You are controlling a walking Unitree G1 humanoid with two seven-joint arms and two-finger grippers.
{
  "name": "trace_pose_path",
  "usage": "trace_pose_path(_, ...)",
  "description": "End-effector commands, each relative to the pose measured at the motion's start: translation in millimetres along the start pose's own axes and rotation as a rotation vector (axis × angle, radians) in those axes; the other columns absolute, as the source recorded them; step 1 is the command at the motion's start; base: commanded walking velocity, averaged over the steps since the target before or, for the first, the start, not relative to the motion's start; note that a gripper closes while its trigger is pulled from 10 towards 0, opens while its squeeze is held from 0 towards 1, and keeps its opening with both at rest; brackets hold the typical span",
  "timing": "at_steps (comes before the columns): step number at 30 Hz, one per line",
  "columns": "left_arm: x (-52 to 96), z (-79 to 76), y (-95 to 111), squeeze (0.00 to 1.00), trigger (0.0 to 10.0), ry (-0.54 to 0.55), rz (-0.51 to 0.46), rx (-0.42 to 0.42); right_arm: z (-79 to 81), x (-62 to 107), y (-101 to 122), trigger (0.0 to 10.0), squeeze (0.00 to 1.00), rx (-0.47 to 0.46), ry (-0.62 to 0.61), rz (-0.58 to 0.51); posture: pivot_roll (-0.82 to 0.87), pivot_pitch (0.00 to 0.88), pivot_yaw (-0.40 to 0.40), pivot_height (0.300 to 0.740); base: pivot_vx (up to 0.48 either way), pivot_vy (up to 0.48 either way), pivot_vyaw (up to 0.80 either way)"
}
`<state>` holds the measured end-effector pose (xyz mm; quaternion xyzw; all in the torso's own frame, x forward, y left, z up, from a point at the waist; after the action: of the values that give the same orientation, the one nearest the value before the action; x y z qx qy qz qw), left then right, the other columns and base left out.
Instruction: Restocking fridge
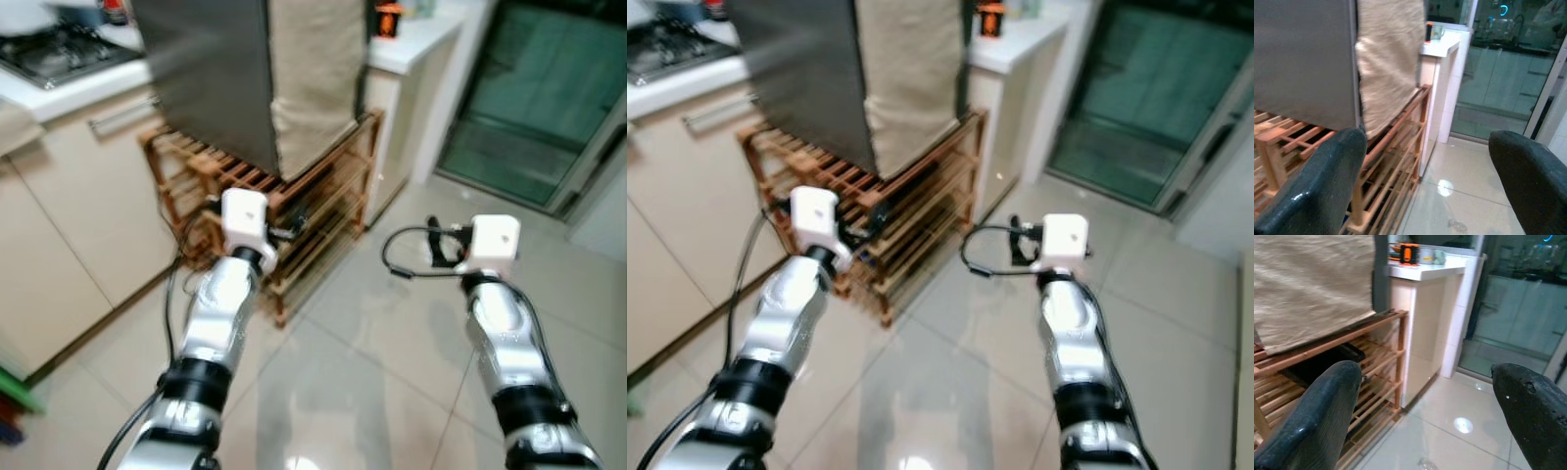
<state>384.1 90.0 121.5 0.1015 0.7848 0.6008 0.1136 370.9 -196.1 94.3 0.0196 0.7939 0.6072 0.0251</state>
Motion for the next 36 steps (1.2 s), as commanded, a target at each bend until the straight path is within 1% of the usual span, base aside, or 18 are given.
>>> trace_pose_path(1,2.7,10.2,6.4,0.00,10.0,0.020,-0.020,-0.027,8.5,-1.6,7.0,10.0,0.00,-0.007,0.020,-0.023,-0.06,0.000,0.003,0.740,0.401,0.259,0.00)
trace_pose_path(13,2.9,12.1,6.3,0.00,10.0,0.031,-0.019,-0.017,12.5,-1.8,5.1,10.0,0.00,-0.007,0.036,-0.012,-0.06,0.002,-0.004,0.740,0.408,0.252,0.00)
trace_pose_path(22,0.9,9.8,7.2,0.00,10.0,0.017,-0.015,-0.024,14.0,-2.4,5.1,10.0,0.00,-0.016,0.034,-0.010,-0.06,0.001,0.008,0.740,0.429,0.000,0.00)
trace_pose_path(23,0.3,8.6,7.6,0.00,10.0,0.011,-0.015,-0.026,14.9,-2.8,3.3,10.0,0.00,-0.001,0.037,0.003,-0.06,0.001,0.009,0.740,0.439,0.000,0.00)
trace_pose_path(25,0.3,8.6,7.6,0.00,10.0,0.011,-0.015,-0.026,14.9,-2.8,3.3,10.0,0.00,-0.001,0.037,0.003,-0.06,0.001,0.009,0.740,0.439,0.000,0.00)
trace_pose_path(26,-0.2,7.5,10.6,0.00,10.0,0.008,-0.029,-0.002,15.7,-3.0,1.8,10.0,0.00,-0.007,0.036,0.013,-0.06,0.001,0.013,0.740,0.274,0.000,-0.75)
trace_pose_path(28,-0.4,7.6,12.3,0.00,10.0,0.010,-0.036,0.006,15.7,-3.1,1.5,10.0,0.00,-0.012,0.034,0.014,-0.06,0.000,0.014,0.740,0.137,0.000,-0.75)
trace_pose_path(34,-2.1,12.9,12.0,0.00,10.0,0.043,-0.024,-0.012,16.0,-3.8,1.8,10.0,0.00,-0.025,0.028,0.010,-0.06,0.000,0.016,0.740,0.000,0.000,-0.75)
trace_pose_path(36,-2.2,13.4,12.0,0.00,10.0,0.047,-0.024,-0.013,16.0,-3.5,3.7,10.0,0.00,-0.033,0.026,-0.001,-0.06,0.001,0.016,0.740,0.000,0.000,-0.21)
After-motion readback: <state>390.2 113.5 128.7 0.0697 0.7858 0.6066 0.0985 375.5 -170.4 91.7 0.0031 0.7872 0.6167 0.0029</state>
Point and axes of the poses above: a point about 5 cm out from each wrist's last joint towards the gripper, its own x axis pointing back from the gripper into the wrist, its own y axis along the axis of the wrist's last joint, z = x × y, the point moved 5 cm from there along -x, pointing out of the wrist towards the gripper, and after that the axes turned 12 degrees about x, right-handed, at the moved point
